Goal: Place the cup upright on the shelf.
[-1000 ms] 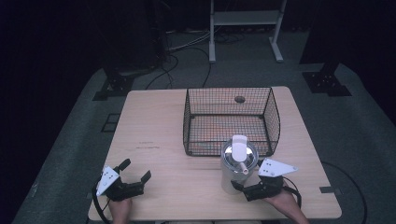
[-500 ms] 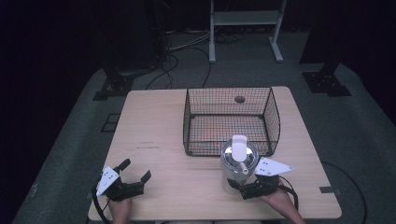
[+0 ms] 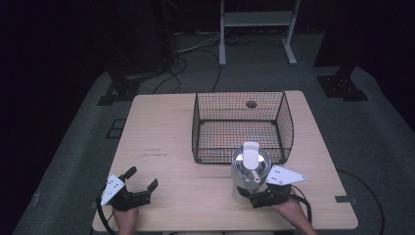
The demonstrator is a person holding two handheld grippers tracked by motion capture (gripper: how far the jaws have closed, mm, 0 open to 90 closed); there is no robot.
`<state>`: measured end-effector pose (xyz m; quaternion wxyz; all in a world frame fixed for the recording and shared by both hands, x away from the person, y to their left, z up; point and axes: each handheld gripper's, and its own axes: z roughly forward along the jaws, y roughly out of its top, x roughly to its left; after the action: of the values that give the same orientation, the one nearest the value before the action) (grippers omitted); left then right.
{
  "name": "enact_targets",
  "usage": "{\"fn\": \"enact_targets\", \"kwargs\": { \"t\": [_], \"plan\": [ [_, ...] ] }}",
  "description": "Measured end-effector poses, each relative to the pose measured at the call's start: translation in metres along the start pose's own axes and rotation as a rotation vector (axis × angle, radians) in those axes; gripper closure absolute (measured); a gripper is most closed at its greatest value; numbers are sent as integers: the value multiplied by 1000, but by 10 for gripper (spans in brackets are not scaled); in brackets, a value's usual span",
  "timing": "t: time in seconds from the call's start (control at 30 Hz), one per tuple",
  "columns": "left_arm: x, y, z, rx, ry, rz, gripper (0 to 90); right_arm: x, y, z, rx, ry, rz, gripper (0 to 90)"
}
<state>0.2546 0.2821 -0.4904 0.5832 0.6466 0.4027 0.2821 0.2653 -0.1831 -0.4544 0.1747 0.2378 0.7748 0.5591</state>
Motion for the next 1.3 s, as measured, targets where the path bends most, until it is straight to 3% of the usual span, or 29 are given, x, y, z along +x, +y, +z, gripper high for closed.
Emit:
{"fn": "enact_targets", "kwargs": {
  "t": [0.43,0.6,0.93,1.17,1.3],
  "plan": [
    [1,0,0,0,-1,-3,0,-1,0,-3,-14,-4,0,96],
    [1,0,0,-1,-2,-2,0,-3,3,-7,-30,9,29,96],
    [1,0,0,0,-3,-2,0,-5,31,-23,-57,42,24,96],
    [1,0,0,-2,-4,-6,0,-9,65,-27,-61,51,-12,96],
    [1,0,0,-3,-6,-6,0,-15,83,-25,-76,60,-4,96]
  ]
}}
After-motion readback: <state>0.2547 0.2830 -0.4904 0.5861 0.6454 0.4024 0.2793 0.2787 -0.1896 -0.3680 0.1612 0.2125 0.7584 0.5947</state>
